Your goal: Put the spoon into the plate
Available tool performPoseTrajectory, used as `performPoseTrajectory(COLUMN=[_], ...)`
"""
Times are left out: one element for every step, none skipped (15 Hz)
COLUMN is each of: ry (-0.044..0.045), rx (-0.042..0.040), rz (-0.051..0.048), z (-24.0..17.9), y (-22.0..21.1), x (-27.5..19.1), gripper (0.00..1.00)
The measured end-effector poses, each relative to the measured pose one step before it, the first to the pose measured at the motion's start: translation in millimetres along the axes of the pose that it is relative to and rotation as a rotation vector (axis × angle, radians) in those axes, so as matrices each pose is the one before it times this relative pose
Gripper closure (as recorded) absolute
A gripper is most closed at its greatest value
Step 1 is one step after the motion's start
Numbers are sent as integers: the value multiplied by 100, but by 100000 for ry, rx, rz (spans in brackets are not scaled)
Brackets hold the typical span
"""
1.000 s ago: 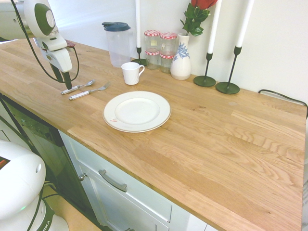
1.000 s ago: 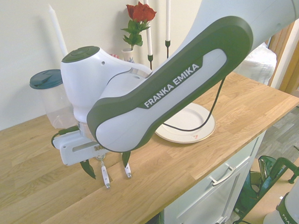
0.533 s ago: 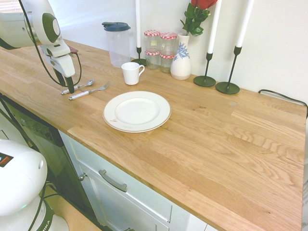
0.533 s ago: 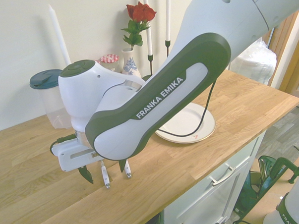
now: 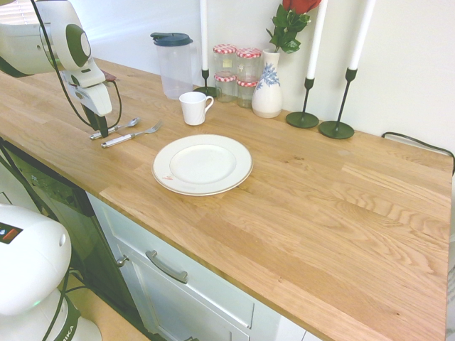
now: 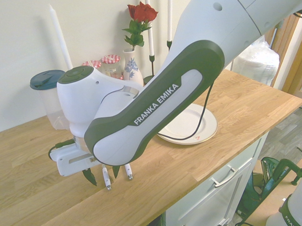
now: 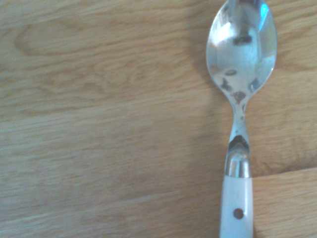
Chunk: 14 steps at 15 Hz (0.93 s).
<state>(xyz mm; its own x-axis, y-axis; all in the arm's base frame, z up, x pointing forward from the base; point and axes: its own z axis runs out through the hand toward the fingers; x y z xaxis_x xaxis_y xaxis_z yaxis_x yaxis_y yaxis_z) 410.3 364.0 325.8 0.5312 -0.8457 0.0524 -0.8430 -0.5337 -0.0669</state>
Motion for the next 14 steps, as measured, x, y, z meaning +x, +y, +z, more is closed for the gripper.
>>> performPoseTrajectory(ry=[-100,244,33,-85,-70,-10,-29,-13,-18,-30,-120,-95,10,76], rx=[290,222,260,267,182,56,126,158,169,114,93,156,213,566], rz=[-383,-251,-83,-70,-61,-15,27,179,299,394,373,183,11,-80], z=[182,16,-4,-9,7,-3,-9,-3,-12,-7,-1,-1,-60,-295], y=[-69,-36,-27,-26,-17,-5,-15,-29,-41,-42,-30,-12,33,-5], x=[-147,-50,-14,-43,-41,-10,9,88,135,171,116,57,8,15], gripper=[100,100,100,100,100,100,100,100,100,100,100,100,100,100])
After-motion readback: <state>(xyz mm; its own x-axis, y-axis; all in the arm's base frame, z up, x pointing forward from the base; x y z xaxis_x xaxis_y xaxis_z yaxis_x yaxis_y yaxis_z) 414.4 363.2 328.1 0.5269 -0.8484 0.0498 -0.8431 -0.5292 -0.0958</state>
